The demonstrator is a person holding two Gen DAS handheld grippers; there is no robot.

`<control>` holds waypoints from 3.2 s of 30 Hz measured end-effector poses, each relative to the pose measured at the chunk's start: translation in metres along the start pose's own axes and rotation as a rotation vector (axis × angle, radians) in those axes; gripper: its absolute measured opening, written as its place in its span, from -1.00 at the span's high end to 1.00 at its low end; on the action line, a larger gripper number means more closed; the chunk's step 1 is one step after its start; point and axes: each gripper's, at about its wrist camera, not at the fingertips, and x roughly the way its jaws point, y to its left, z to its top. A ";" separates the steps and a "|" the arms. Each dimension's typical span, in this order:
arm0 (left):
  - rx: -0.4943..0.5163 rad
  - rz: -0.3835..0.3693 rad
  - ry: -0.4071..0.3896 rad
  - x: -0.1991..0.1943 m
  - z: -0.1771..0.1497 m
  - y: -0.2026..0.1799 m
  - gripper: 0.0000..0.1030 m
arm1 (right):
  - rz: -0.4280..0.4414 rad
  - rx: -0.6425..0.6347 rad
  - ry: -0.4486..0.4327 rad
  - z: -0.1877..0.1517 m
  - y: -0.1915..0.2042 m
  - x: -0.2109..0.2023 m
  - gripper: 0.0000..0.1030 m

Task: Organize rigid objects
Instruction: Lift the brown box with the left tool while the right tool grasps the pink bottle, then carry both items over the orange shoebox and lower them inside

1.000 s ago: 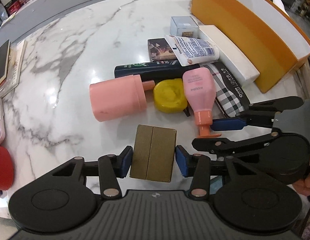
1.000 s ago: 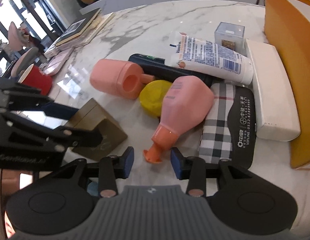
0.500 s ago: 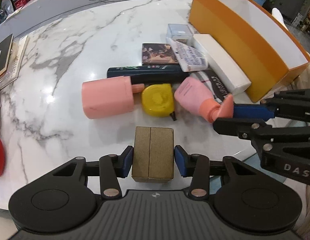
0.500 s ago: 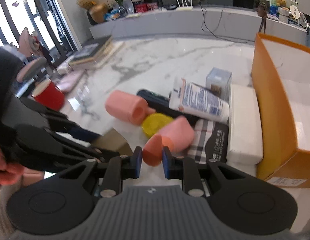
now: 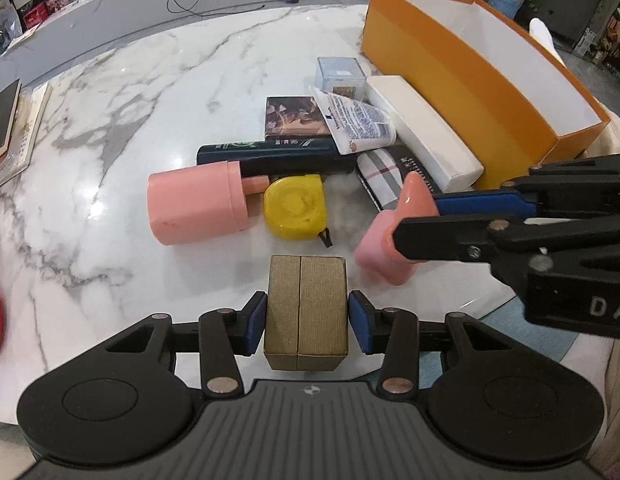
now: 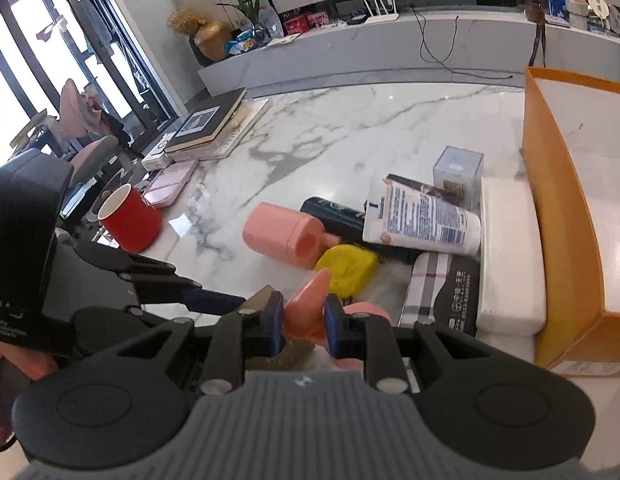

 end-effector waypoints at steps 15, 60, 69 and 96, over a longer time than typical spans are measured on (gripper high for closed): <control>-0.011 0.024 -0.011 0.003 0.002 0.003 0.03 | 0.005 0.035 -0.038 0.020 -0.004 0.009 0.95; -0.110 0.073 0.023 -0.006 -0.002 0.050 0.02 | -0.053 -0.330 0.226 0.026 0.022 0.082 0.51; -0.019 0.045 -0.094 -0.043 0.024 -0.009 0.02 | -0.072 -0.147 0.063 0.021 -0.013 -0.003 0.52; 0.228 -0.151 -0.050 0.040 0.157 -0.198 0.02 | -0.326 0.265 -0.266 0.022 -0.191 -0.144 0.52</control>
